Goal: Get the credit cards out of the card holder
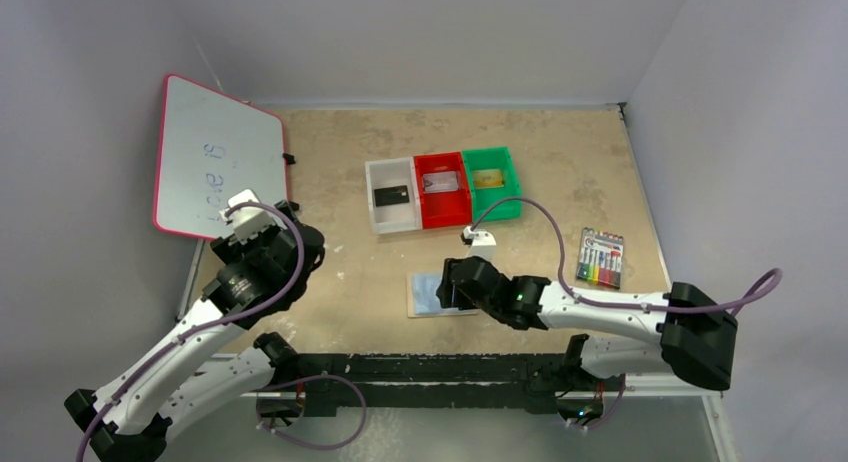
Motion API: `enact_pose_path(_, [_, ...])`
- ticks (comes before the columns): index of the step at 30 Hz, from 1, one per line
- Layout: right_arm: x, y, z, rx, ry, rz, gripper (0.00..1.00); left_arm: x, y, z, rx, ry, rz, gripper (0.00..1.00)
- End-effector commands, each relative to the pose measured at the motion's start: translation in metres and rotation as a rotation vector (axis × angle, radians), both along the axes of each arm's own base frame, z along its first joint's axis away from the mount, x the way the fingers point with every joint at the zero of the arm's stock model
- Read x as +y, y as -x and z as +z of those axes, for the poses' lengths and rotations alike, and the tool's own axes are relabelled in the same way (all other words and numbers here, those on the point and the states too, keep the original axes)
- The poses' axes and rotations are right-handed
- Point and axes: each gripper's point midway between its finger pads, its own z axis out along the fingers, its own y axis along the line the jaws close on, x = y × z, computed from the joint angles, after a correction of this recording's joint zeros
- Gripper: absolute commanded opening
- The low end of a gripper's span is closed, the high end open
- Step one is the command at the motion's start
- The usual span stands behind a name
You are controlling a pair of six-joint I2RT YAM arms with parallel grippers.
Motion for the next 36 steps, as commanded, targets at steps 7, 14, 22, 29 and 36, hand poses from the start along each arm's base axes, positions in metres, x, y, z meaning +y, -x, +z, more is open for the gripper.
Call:
enact_pose_path(7, [-0.026,-0.011,-0.03,0.09,0.16,-0.156,0.59,-0.044,-0.016,0.002,0.02,0.156,-0.196,0.92])
enact_pose_path(14, [-0.03,-0.019,-0.036,0.096,0.172,-0.169,0.59,-0.176,-0.02,-0.049,0.141,0.572,-0.679,0.75])
enact_pose_path(22, [-0.032,-0.015,-0.042,0.11,0.174,-0.161,0.59,-0.247,-0.001,-0.104,0.275,0.685,-0.832,0.71])
enact_pose_path(29, [-0.01,-0.006,-0.044,0.143,0.027,-0.104,0.4,-0.276,0.015,-0.157,0.395,0.674,-0.811,0.69])
enact_pose_path(36, [0.021,-0.01,-0.009,0.102,-0.227,-0.049,0.35,-0.284,0.026,-0.188,0.448,0.666,-0.786,0.62])
